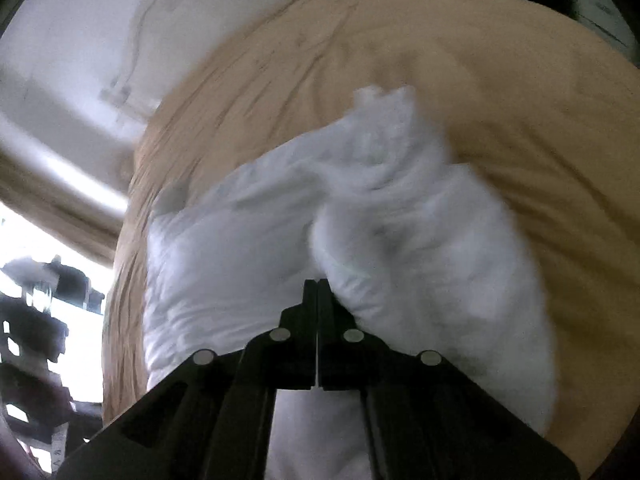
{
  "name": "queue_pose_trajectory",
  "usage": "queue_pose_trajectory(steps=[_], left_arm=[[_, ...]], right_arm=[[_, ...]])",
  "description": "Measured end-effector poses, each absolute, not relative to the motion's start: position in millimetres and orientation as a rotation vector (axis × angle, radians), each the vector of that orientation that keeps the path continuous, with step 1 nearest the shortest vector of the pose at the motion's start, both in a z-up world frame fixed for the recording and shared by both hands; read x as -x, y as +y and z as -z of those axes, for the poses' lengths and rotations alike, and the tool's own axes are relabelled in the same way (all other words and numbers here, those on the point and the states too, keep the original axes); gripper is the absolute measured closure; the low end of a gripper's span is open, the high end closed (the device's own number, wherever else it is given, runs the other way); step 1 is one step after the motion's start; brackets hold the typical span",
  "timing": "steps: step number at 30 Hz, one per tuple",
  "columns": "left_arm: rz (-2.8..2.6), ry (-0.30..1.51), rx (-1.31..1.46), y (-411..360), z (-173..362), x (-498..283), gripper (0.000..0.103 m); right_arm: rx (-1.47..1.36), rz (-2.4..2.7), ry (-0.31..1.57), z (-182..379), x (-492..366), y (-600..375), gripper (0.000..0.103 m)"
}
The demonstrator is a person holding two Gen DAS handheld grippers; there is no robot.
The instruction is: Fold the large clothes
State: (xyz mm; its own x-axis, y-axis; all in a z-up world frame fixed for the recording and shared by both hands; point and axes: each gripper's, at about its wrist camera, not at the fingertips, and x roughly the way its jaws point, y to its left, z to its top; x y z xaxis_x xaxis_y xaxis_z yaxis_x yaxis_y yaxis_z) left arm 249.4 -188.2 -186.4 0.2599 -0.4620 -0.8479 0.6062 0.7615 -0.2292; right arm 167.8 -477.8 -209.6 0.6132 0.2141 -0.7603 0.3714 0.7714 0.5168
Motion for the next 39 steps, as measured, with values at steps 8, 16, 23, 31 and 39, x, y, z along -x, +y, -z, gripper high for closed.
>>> queue_pose_trajectory(steps=[8, 16, 23, 31, 39], left_arm=[[0.737, 1.123, -0.096, -177.1, 193.9, -265.6, 0.0], [0.746, 1.148, -0.055, -170.9, 195.3, -259.0, 0.0], [0.724, 1.221, 0.441, -75.4, 195.3, -336.5, 0.001], [0.871, 1.389, 0.898, -76.6, 290.0, -448.0, 0.001], [1.014, 1.356, 0.975, -125.0, 310.8, -485.9, 0.001]], right_arm=[[-0.52, 0.142, 0.858, 159.0, -88.3, -425.5, 0.0], [-0.671, 0.137, 1.076, 240.5, -64.9, -438.9, 0.0], [-1.098, -0.048, 1.05, 302.4, -44.2, -479.2, 0.0], [-1.118, -0.131, 1.022, 317.0, -57.7, -491.6, 0.0], [-1.138, -0.163, 0.955, 323.7, -39.7, -498.1, 0.011]])
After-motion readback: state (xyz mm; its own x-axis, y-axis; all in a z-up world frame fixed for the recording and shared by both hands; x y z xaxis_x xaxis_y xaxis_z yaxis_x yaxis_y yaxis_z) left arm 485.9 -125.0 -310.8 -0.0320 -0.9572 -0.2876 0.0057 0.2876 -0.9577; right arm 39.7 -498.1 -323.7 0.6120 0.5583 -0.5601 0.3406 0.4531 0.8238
